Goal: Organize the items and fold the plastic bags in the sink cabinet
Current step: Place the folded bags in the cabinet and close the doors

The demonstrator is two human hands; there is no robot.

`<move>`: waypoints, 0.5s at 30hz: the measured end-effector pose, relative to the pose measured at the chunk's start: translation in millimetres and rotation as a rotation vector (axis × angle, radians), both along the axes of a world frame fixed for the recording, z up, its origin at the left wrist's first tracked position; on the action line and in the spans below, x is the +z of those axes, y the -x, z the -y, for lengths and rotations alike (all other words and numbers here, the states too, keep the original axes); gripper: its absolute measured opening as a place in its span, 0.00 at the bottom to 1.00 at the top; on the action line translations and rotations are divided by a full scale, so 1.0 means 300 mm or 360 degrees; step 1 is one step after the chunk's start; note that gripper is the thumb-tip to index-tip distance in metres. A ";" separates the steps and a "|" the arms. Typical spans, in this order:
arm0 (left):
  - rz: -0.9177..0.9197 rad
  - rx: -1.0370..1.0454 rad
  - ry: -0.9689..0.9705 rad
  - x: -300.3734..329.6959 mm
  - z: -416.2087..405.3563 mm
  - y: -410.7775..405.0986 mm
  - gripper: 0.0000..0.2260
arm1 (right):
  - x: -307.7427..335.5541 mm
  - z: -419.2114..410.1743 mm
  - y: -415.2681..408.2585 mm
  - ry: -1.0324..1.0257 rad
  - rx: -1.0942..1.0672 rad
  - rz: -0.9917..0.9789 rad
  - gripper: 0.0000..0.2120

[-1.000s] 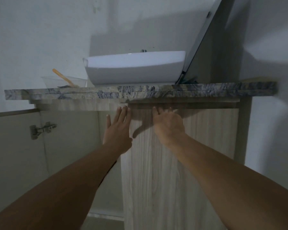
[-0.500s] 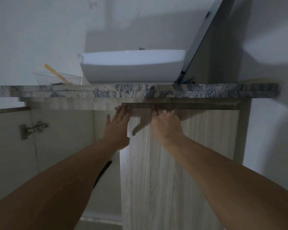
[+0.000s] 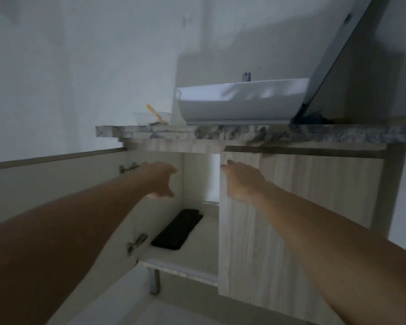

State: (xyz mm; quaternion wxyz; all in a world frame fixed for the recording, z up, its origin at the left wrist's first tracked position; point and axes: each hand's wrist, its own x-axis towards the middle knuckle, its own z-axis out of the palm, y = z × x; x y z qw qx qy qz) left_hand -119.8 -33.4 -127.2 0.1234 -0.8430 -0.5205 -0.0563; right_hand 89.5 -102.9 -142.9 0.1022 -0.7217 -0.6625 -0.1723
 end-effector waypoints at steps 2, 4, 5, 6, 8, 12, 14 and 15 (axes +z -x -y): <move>0.0067 0.0128 0.0079 0.038 0.050 0.145 0.38 | 0.033 0.025 0.096 0.0053 0.0138 -0.0123 0.24; 0.0055 0.0222 0.0072 0.081 0.102 0.271 0.36 | 0.068 0.046 0.191 0.0085 0.0281 -0.0209 0.27; 0.0039 0.0280 0.0071 0.100 0.123 0.325 0.35 | 0.085 0.054 0.237 0.0102 0.0354 -0.0231 0.28; 0.0032 0.0339 0.0077 0.117 0.136 0.378 0.35 | 0.098 0.058 0.281 0.0111 0.0420 -0.0245 0.28; 0.0051 0.0446 0.0086 0.143 0.149 0.480 0.36 | 0.123 0.055 0.370 0.0107 0.0522 -0.0245 0.27; 0.0095 0.0626 0.0051 0.175 0.132 0.647 0.37 | 0.164 0.015 0.536 0.0112 0.0641 -0.0229 0.27; 0.0132 0.0683 0.0026 0.180 0.112 0.721 0.37 | 0.166 -0.019 0.615 0.0123 0.0690 -0.0216 0.24; 0.0157 0.0706 0.0005 0.179 0.100 0.760 0.37 | 0.163 -0.037 0.655 0.0126 0.0706 -0.0213 0.24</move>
